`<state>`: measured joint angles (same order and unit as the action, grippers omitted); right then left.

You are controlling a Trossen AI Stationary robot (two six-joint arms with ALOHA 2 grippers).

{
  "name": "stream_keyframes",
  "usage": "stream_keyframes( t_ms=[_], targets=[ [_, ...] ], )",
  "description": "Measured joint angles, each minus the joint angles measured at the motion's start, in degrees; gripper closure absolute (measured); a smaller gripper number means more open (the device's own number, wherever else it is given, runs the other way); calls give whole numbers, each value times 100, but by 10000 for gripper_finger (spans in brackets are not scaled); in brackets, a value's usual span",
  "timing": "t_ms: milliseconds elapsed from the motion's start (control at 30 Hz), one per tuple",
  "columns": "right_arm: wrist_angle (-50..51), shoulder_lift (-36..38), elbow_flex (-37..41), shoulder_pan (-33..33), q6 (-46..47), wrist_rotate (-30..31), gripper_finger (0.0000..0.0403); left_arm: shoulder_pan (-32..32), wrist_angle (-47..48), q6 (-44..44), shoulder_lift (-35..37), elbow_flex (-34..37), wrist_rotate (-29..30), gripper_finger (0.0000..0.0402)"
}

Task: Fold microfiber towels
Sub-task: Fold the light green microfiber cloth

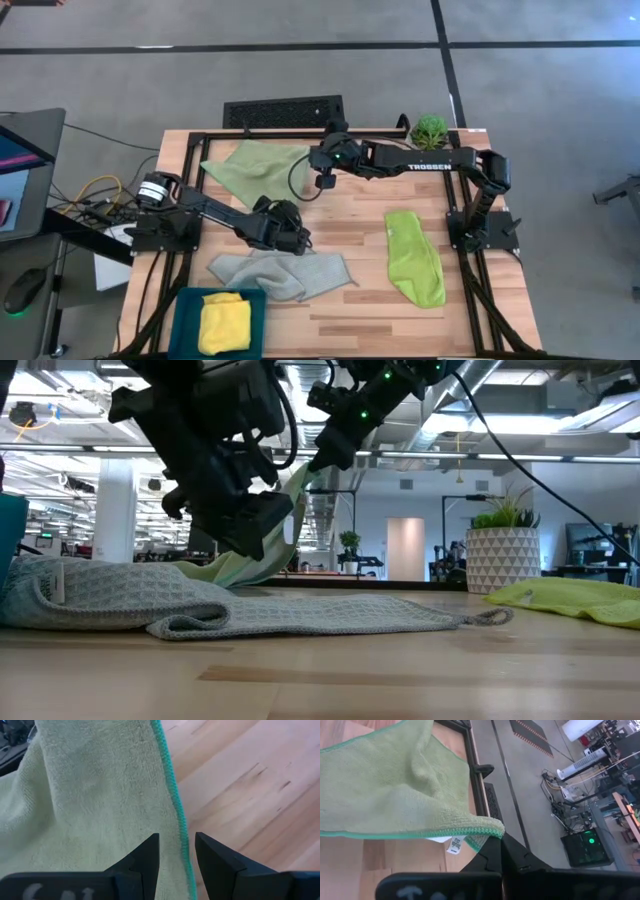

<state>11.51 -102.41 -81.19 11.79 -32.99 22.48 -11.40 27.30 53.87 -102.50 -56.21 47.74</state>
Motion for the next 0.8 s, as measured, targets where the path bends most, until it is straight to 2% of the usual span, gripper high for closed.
stream_keyframes(
  t_ms=[367, 533, 800],
  targets=[
    [-44, 0, -2, -2, 0, 9, 395, 2, 67, 0, -1, 0, -51, 283],
    [-2, 0, -180, 0, 0, 7, 395, 4, -7, 57, -242, -13, -28, 283],
    [87, 0, -374, 35, -1, 7, 395, -17, 420, 631, -466, -15, -78, 283]
  ],
)
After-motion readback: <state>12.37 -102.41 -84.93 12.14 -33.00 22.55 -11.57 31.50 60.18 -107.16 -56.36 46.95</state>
